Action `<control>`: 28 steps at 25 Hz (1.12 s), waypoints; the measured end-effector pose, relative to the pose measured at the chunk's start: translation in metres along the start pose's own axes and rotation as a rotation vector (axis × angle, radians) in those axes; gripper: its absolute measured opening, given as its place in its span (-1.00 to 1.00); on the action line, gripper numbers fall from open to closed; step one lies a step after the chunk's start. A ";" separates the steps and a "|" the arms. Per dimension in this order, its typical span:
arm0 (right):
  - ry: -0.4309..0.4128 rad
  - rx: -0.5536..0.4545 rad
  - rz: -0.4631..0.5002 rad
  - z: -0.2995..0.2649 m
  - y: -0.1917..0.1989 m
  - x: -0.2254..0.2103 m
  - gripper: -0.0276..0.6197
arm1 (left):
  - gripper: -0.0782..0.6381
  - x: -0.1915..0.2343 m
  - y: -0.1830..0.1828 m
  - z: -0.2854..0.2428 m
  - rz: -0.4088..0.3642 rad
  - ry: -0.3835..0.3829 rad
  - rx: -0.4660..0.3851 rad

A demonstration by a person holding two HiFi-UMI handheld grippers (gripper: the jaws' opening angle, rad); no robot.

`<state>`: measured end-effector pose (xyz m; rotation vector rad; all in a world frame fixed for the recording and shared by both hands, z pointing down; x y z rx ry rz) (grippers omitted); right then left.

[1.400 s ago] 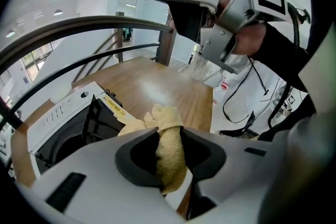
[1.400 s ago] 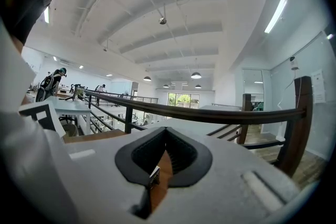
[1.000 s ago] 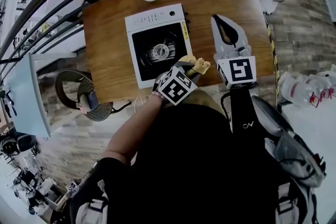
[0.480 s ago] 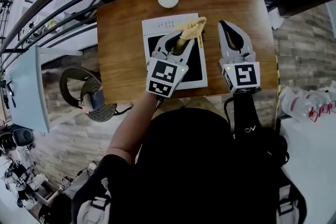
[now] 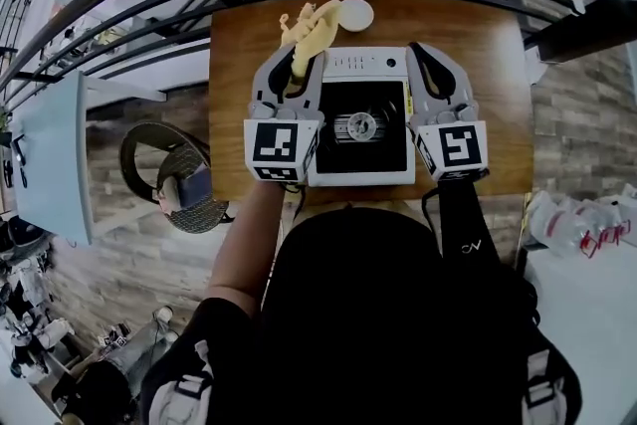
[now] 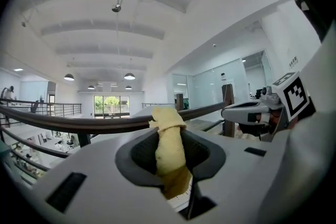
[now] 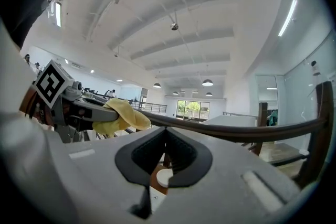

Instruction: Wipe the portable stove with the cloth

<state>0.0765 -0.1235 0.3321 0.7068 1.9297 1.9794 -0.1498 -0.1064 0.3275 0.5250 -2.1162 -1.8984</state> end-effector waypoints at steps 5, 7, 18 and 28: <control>0.013 0.000 0.014 -0.013 0.001 0.012 -0.91 | -0.53 0.014 0.000 0.001 -0.023 -0.019 -0.022; 0.018 0.002 0.009 -0.020 0.000 0.021 -0.92 | -0.53 0.024 0.000 0.005 -0.028 -0.020 -0.025; 0.044 0.001 0.027 -0.026 -0.008 0.037 -0.92 | -0.53 0.044 -0.004 0.011 -0.050 -0.011 -0.044; 0.064 0.004 0.036 -0.024 -0.009 0.049 -0.91 | -0.53 0.051 0.000 0.020 -0.062 0.009 -0.047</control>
Point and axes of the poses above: the fingertips, and each gripper's own axes: z backward along the fingers, x to its left, y out of its underside, the point moved 9 cm from there along z, backward along the fingers, and after that the axes turned 5 degrees about y, right-handed, at the moved point
